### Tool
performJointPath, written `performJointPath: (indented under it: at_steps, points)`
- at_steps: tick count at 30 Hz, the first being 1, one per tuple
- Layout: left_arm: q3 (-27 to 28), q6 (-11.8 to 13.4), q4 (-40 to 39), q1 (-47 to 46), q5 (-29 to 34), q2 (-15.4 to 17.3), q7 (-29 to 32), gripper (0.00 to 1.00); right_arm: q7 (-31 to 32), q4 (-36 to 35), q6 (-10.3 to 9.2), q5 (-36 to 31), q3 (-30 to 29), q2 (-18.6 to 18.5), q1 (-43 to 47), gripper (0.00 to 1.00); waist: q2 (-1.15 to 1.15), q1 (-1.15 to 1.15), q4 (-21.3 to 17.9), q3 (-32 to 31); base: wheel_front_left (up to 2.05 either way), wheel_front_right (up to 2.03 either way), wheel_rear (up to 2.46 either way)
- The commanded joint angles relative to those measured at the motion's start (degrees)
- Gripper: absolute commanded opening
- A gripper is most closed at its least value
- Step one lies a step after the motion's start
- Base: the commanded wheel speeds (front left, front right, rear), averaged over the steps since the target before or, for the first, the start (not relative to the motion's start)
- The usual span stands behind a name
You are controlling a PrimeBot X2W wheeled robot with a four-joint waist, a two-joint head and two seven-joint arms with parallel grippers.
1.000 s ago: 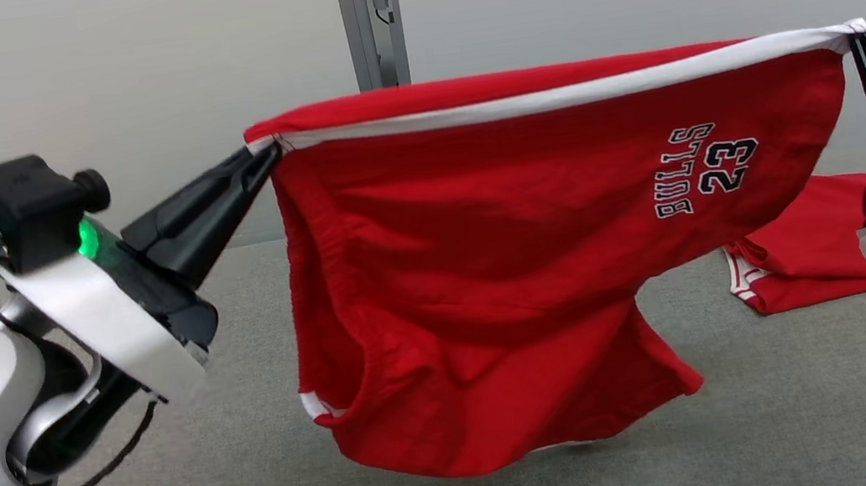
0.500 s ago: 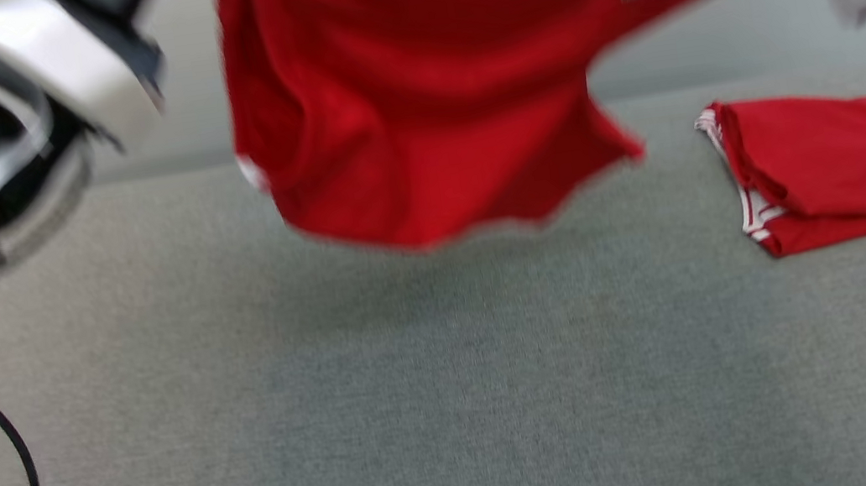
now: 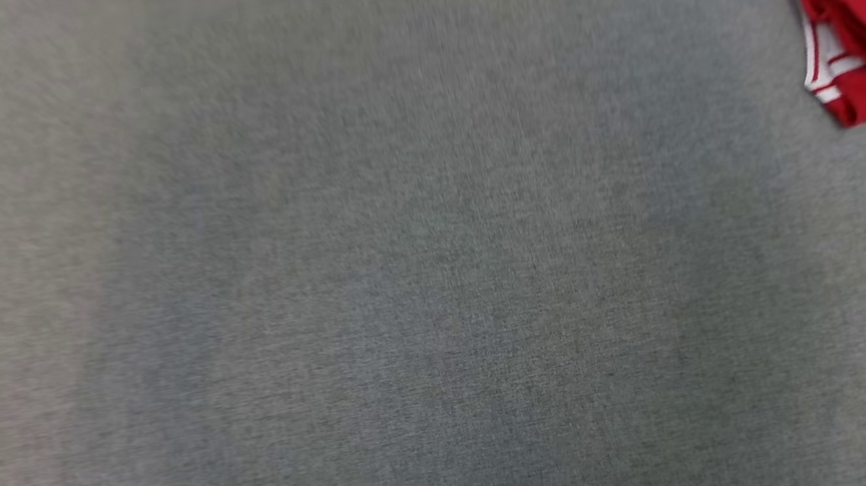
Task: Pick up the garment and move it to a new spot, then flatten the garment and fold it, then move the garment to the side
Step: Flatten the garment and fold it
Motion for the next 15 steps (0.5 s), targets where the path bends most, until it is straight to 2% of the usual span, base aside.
performJointPath:
  at_steps: [1,5,8,15]
  points:
    - [0.9,0.0,-1.0,0.2,1.4,0.2,-0.1,0.0,-0.3,-0.6,-0.06,-0.7,-0.8,0.3,0.2,0.0,0.0,0.0,-1.2,6.4,0.0,0.0,0.0]
    - [2.7,0.0,-5.9,3.6,5.7,0.9,-0.2,0.0,-0.3,-3.5,-0.06,-3.1,-2.6,1.4,2.3,0.0,0.0,0.0,-0.8,9.1,0.0,0.0,0.0]
    - [2.9,0.0,-8.8,6.6,7.0,1.0,-0.2,0.0,-0.3,-4.5,-0.06,-3.9,-1.2,1.8,5.8,0.0,0.0,0.0,-0.6,10.0,0.0,0.0,0.0]
    - [-2.2,0.0,-17.6,17.6,6.1,4.0,-0.2,0.0,-0.4,-10.3,-0.06,0.5,4.0,-2.3,18.8,0.0,0.0,0.0,0.3,8.5,0.0,0.0,0.0]
